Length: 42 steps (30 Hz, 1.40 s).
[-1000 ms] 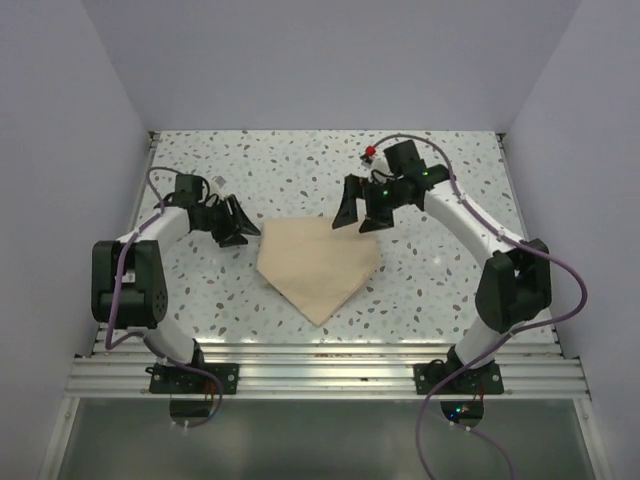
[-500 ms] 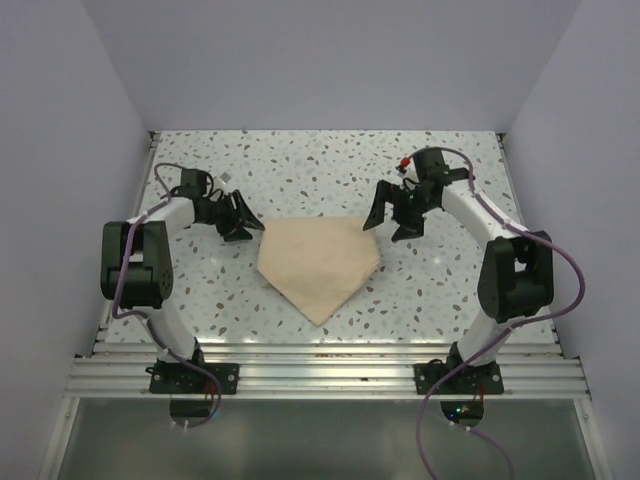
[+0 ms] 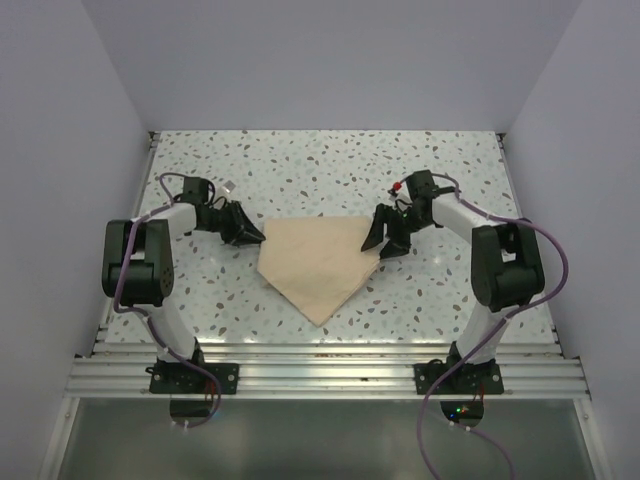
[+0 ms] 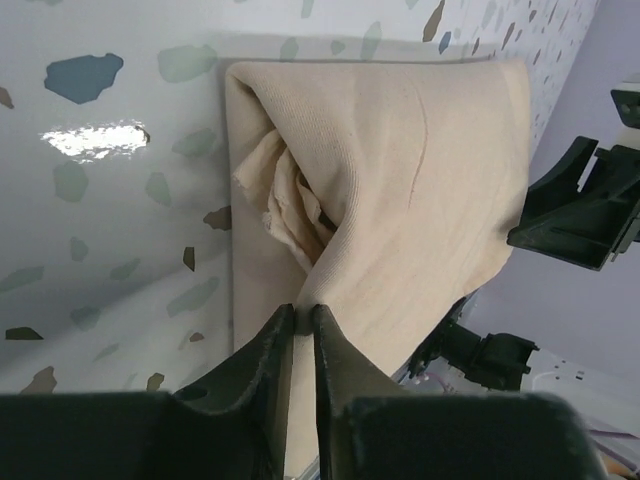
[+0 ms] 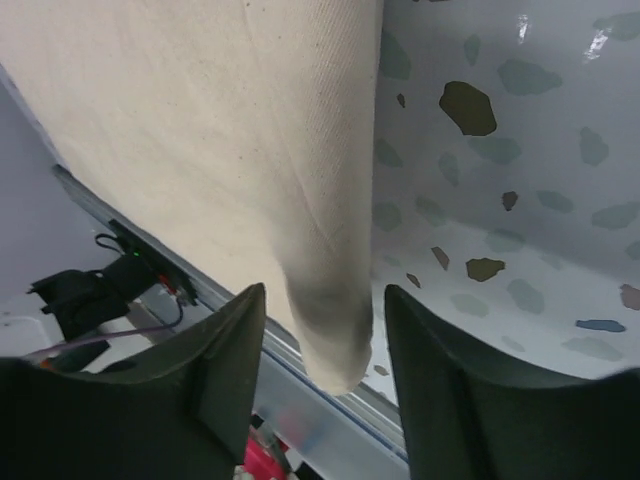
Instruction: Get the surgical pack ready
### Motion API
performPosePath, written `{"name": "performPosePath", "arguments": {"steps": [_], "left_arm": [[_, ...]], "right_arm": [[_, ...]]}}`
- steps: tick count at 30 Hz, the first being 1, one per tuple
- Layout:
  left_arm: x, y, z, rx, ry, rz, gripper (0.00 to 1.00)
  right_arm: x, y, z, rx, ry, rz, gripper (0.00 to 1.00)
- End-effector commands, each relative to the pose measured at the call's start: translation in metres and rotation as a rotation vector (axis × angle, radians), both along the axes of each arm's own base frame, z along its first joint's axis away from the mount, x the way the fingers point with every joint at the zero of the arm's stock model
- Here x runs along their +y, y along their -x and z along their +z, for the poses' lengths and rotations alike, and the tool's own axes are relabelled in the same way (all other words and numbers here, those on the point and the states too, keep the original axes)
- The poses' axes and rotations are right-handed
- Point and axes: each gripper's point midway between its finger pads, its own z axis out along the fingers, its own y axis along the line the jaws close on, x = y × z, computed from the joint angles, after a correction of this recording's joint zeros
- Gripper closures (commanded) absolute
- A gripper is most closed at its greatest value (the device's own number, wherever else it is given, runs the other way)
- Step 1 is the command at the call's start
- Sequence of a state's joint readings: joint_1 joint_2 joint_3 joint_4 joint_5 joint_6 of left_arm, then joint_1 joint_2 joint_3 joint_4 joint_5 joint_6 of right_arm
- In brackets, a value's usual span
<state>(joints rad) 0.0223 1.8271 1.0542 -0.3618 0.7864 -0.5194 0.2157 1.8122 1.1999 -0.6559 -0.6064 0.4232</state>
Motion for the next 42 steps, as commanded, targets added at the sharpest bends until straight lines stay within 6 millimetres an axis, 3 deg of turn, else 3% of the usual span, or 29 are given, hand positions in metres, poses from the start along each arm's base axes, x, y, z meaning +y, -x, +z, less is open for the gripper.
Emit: {"name": "performPosePath", "arguments": {"steps": [1,2,4,7,8,12,16,22,26,29,32,34,37,40,42], "left_arm": [[-0.004,-0.002,0.008,-0.028,0.052,-0.015,0.85],[-0.004,-0.002,0.008,-0.028,0.054,-0.016,0.99],[-0.004,-0.003,0.012,-0.031,0.055,-0.010,1.00],[-0.005,-0.008,0.025,-0.057,0.066,-0.005,1.00],[-0.003,-0.013,0.030,-0.069,0.059,0.000,1.00],[0.002,-0.020,0.043,-0.091,0.044,0.020,1.00],[0.018,-0.018,0.036,-0.060,0.018,0.053,1.00],[0.047,-0.011,0.011,-0.009,-0.044,0.096,1.00],[0.057,-0.008,-0.011,0.022,-0.108,0.084,1.00],[0.061,-0.002,-0.027,0.069,-0.123,0.079,1.00],[0.066,0.001,-0.038,0.081,-0.155,0.068,1.00],[0.066,0.002,-0.038,0.080,-0.159,0.060,0.99],[0.069,-0.001,-0.029,0.052,-0.177,0.059,0.74],[0.073,-0.001,-0.021,0.037,-0.209,0.062,0.63],[0.073,0.002,-0.018,0.034,-0.211,0.059,0.61]], "right_arm": [[0.018,-0.006,0.015,-0.030,-0.124,0.020,0.49],[0.020,-0.005,0.019,-0.030,-0.143,0.027,0.55],[0.022,-0.003,0.029,-0.041,-0.167,0.033,0.73],[0.023,0.003,0.043,-0.045,-0.193,0.045,0.91],[0.026,0.004,0.049,-0.046,-0.211,0.048,0.92],[0.034,0.008,0.064,-0.021,-0.295,0.031,0.93],[0.037,0.015,0.064,0.003,-0.322,0.032,0.93],[0.040,0.038,0.036,0.072,-0.307,0.076,0.93],[0.065,0.068,0.012,0.133,-0.274,0.187,0.91],[0.074,0.078,-0.001,0.160,-0.253,0.200,0.90],[0.073,0.083,-0.009,0.180,-0.233,0.191,0.83],[0.071,0.085,-0.008,0.199,-0.221,0.196,0.66],[0.065,0.082,-0.006,0.173,-0.180,0.211,0.43],[0.062,0.069,0.001,0.139,-0.187,0.168,0.26],[0.063,0.063,0.003,0.128,-0.209,0.155,0.24]]}}
